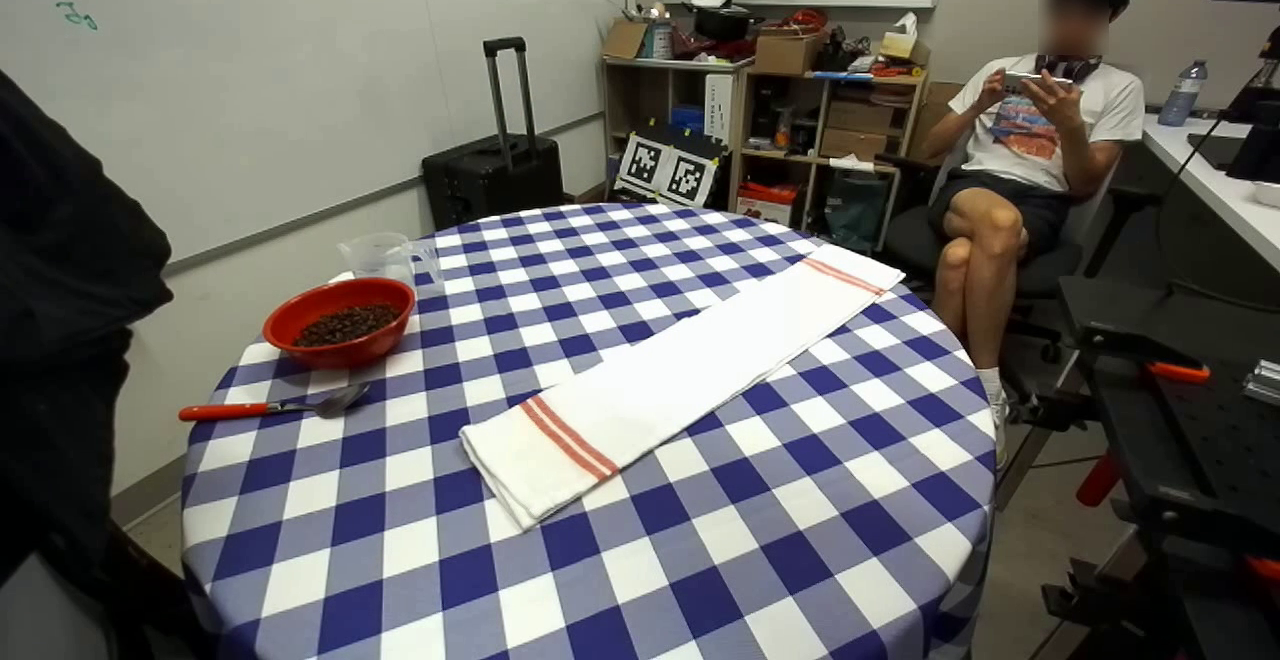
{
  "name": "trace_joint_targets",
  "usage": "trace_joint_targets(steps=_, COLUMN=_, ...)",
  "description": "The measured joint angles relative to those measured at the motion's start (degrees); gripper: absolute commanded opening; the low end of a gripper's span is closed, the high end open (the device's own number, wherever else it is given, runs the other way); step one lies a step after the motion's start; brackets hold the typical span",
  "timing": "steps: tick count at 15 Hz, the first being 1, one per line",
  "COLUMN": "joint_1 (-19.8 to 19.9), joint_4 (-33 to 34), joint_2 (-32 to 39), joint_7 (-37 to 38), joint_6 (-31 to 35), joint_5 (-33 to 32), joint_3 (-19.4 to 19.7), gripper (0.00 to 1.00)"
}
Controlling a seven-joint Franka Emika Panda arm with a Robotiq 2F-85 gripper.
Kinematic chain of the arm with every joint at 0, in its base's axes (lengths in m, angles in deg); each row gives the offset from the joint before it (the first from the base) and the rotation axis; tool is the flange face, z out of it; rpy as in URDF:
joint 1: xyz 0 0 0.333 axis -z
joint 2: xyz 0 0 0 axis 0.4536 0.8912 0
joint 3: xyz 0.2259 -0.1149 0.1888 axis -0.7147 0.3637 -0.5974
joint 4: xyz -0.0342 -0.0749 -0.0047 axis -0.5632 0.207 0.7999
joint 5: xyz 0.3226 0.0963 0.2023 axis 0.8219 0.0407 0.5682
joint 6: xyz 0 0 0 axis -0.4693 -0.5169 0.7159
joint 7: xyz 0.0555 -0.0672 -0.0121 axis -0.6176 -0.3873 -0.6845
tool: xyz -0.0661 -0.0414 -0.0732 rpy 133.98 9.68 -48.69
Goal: Fold the towel on the table.
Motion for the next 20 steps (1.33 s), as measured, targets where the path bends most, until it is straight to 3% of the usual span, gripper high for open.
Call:
trace_joint_targets(steps=12, joint_1=-0.74, joint_4=2.24, joint_2=4.55, joint_7=3.47, joint_6=0.44, joint_5=-3.58, joint_3=0.86, gripper=1.0)
trace_joint_targets(steps=20, joint_1=-2.27, joint_4=16.37, joint_2=24.17, joint_7=14.71, joint_6=1.38, joint_5=-16.99, joint_3=1.7, gripper=1.0)
